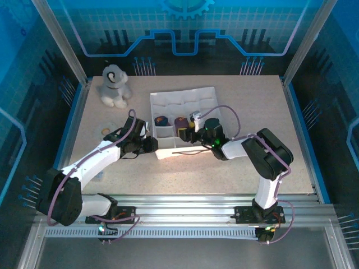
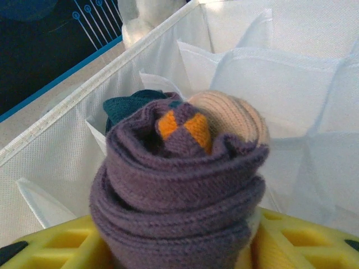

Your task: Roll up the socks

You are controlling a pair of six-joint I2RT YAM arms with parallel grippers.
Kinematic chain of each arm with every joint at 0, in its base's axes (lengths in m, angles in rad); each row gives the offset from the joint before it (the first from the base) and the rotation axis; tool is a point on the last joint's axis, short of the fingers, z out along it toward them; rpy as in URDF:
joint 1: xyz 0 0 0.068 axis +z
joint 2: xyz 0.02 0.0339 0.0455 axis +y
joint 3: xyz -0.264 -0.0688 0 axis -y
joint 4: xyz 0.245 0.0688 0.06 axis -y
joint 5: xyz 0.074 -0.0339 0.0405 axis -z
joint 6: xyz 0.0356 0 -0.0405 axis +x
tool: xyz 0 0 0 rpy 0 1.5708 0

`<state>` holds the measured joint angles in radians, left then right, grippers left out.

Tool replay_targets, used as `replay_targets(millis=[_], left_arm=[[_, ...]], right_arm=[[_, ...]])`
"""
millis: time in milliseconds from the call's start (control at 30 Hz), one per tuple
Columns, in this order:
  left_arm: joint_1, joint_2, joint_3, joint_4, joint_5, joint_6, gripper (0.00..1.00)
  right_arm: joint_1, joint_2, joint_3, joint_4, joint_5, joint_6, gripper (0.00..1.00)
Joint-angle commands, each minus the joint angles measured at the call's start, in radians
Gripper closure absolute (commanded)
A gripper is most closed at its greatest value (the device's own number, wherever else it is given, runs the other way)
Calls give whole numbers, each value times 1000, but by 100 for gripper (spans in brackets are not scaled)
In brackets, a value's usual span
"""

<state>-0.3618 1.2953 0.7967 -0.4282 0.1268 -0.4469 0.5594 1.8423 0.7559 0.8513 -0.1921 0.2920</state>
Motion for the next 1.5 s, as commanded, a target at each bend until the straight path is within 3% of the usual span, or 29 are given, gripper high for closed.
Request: replay_targets(millis=[0,300,633,967,1000,1033,1233,1467], left_arm=[[12,18,16,-89,-18,0,72],[14,24,19,-97,-16,8,72],[15,24,37,-73,17,30,69],[15,-37,143,-79,10,190,45],[15,-41,152,-81,5,206,5],[15,-48,162,-82,-1,227,1],[17,-100,196,-64,-89,332,1],[26,-198,121,73,-395,385,1]], right_arm=[[-21,-35,-8,26,-31,20,43],[-32,-55,8,-16,-120,28,33],[-39,-169,78,-216,-68,-33,31],[-114,-352,175,-533,68,-130,19],[-125,-374,179,-563,88,-147,18],[-138,-400,184,-603,116,-171,16],[-225,-551,156,-755,295,-298,1],[-333,-672,42,-798,460,-339,0]])
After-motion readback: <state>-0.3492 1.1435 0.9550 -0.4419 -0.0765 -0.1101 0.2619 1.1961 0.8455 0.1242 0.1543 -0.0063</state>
